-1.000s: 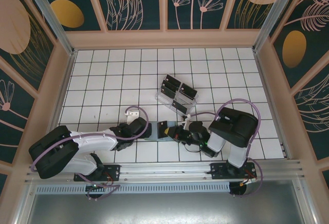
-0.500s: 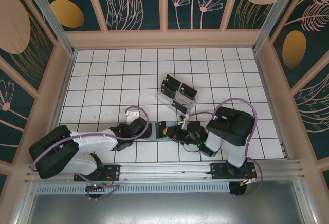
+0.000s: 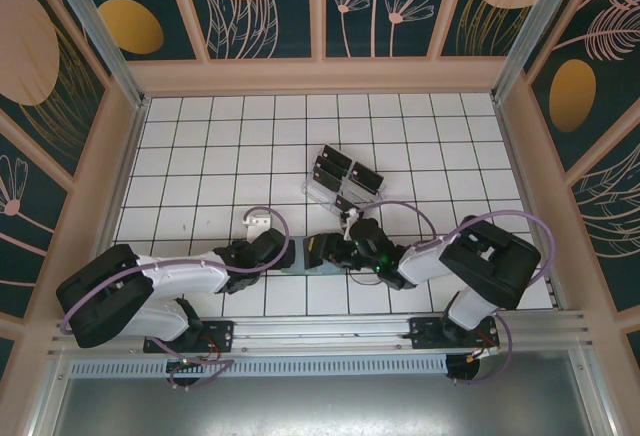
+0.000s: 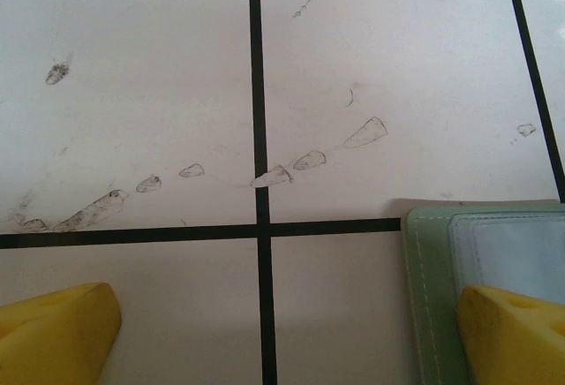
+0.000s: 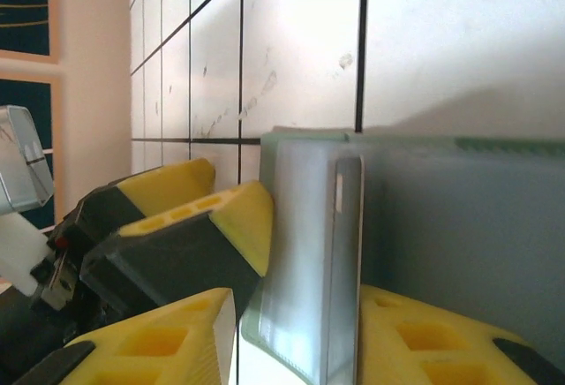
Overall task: Put the credit cards into the card holder
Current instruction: Insert the credit card into the card slot.
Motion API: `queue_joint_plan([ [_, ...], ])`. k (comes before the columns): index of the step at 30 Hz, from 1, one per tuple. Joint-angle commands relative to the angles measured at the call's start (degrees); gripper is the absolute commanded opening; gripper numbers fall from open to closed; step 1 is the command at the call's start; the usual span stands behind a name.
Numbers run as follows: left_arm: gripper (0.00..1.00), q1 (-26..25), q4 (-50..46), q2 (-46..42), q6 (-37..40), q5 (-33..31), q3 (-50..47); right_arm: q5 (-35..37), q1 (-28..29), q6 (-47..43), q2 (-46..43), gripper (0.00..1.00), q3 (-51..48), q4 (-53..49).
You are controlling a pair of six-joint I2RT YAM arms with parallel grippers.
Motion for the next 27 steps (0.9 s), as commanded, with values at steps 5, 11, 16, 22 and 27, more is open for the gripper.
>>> queue_joint_plan([
  [5,0.99,0.07,-2.05,1.99,-2.13,2.53,-1.93,0.12,-0.06,-6.93,1.26,0.38,5.63,-14.8],
  [11,0.99,0.06,-2.01,1.76,-2.12,2.46,-2.12,1.47,0.19,-9.34,2.21,0.4,8.57,-21.6],
  [16,0.99,0.1,-1.74,1.64,-2.09,2.49,-2.46,3.19,0.19,-10.87,1.52,0.41,10.37,-26.0],
  [22,0.99,0.1,-1.43,1.48,-2.16,2.59,-2.8,5.25,0.74,-11.97,0.62,0.42,11.91,-30.4],
  [27,0.98,0.1,-1.26,1.35,-2.31,2.67,-3.07,6.8,1.52,-12.42,-0.71,0.43,12.77,-32.98],
])
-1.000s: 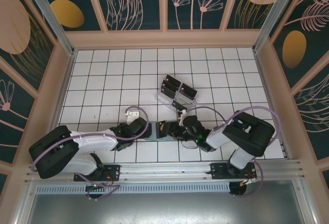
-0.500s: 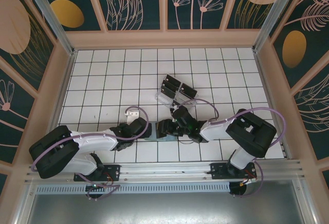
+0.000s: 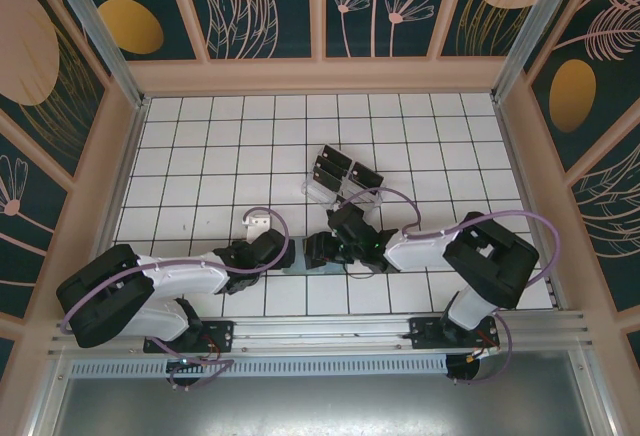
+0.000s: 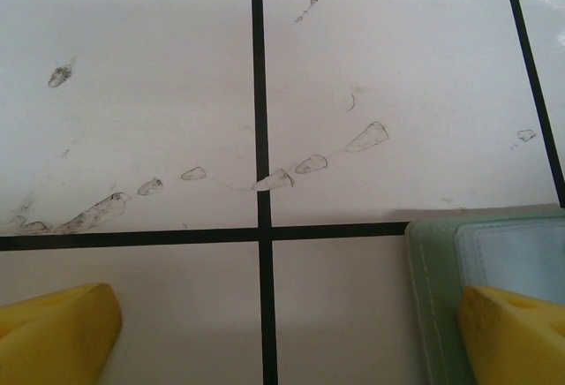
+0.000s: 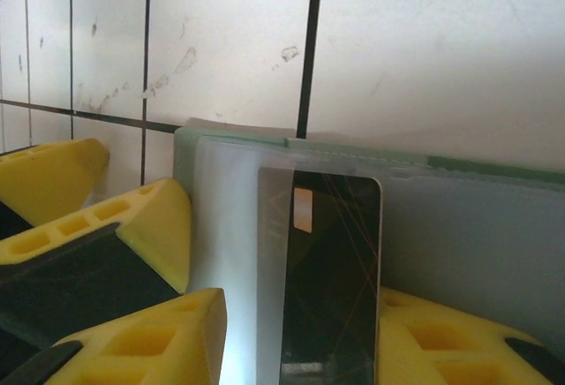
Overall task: Put the credit cards into the card holder
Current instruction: Insert the credit card into the card slot.
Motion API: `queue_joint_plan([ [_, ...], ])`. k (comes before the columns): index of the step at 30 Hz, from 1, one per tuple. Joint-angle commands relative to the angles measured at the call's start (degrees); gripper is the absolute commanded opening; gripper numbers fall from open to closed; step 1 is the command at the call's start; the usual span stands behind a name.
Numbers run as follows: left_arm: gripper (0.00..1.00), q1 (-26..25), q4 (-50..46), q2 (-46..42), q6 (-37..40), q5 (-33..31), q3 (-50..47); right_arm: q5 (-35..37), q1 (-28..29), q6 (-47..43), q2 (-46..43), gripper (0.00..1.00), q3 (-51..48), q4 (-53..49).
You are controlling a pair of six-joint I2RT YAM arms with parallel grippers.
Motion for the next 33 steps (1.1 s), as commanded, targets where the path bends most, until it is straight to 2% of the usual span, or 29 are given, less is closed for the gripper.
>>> queue_joint_plan([
  [1,0.98,0.14,-2.48,1.24,-2.14,3.15,-2.57,3.55,0.6,-1.68,-1.14,0.43,0.91,-6.01],
  [16,0.98,0.13,-1.69,0.88,-2.09,3.3,-3.08,8.47,2.63,-3.61,-4.19,0.52,3.98,-13.13],
  [33,0.99,0.1,-1.34,0.84,-2.02,3.17,-3.25,7.37,3.88,-3.92,-1.64,0.52,5.61,-12.7],
])
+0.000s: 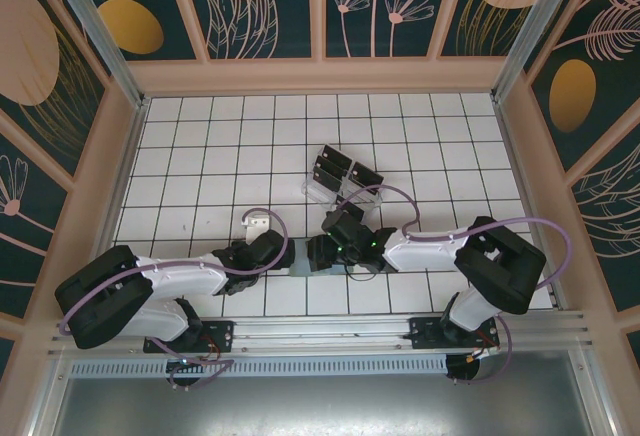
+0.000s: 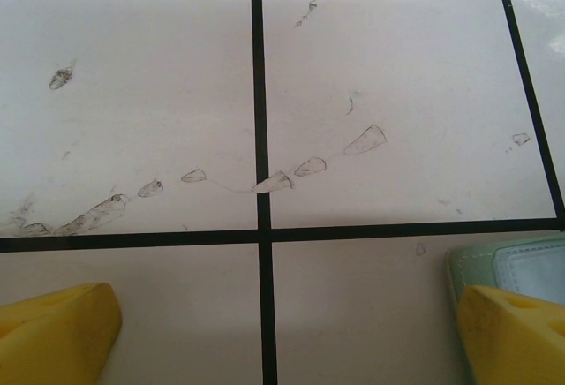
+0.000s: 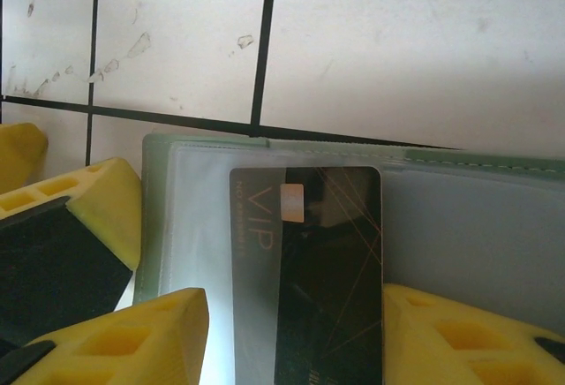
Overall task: Put the credit cards into the card holder
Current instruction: Insert the credit card into the card slot.
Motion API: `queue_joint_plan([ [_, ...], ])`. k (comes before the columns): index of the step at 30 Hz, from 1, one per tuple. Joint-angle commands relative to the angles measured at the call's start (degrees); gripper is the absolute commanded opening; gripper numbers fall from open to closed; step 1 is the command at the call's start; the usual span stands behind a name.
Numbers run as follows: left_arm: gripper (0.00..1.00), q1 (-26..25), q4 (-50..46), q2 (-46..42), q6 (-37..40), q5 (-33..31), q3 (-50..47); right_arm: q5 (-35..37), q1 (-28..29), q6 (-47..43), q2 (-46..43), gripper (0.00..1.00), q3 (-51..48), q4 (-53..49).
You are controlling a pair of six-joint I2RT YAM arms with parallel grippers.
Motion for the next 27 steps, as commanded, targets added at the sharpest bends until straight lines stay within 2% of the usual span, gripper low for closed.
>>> queue_joint_plan([
  [1,0.98,0.16,-2.71,1.38,-2.0,3.35,-2.42,0.16,1.03,-1.05,1.18,0.52,1.98,-0.22],
  [18,0.98,0.21,-2.66,0.56,-2.94,3.1,-3.11,-2.6,3.16,-1.45,4.02,0.52,4.94,1.49],
  [27,0.99,0.21,-5.53,-0.96,-4.9,1.15,-1.64,-0.65,-0.49,-0.06,0.34,0.52,-1.51,2.94],
])
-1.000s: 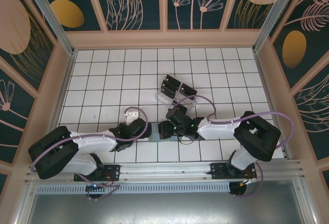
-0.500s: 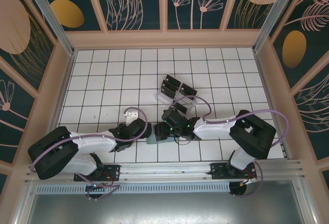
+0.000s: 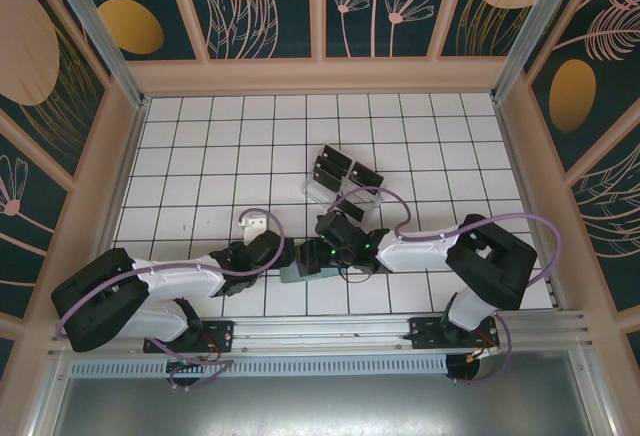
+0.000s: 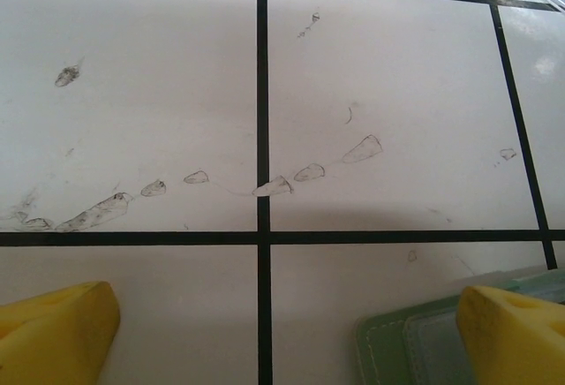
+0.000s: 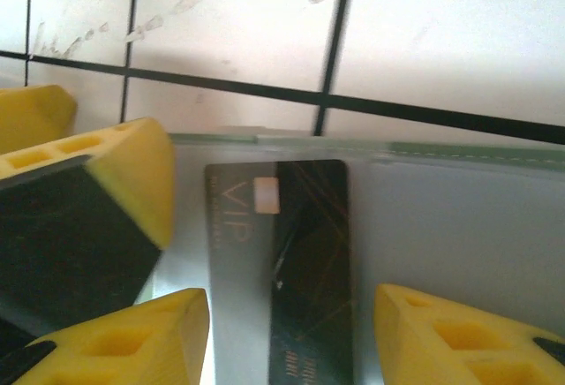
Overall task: Put the credit cards into the card holder
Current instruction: Insert the credit card into the card slot.
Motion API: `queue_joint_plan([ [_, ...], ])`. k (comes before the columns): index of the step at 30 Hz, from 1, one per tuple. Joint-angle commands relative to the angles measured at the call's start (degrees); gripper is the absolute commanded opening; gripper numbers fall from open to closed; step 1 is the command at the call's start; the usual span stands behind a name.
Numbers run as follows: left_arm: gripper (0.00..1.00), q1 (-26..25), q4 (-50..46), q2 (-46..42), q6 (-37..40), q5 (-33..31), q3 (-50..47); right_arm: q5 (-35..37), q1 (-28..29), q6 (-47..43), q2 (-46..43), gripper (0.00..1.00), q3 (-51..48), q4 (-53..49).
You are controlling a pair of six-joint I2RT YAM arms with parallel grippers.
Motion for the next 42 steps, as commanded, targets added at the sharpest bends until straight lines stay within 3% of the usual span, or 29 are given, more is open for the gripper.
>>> queue_joint_plan([
  [1,0.99,0.17,-6.63,0.72,-2.41,1.06,-0.31,1.9,-2.3,0.85,-2.02,0.52,-3.16,1.31],
  [10,0.99,0.18,-7.66,1.59,-0.79,0.63,2.52,1.92,-7.25,1.47,-5.86,0.52,-7.98,3.84],
  [20,0.99,0.19,-6.37,1.84,0.5,1.88,2.9,0.69,-6.25,-0.12,-8.48,0.5,-5.97,1.9],
  [42,0.99,0.19,-3.63,-3.47,1.37,4.08,1.7,1.92,-5.49,0.94,-5.51,0.49,-6.47,1.69],
])
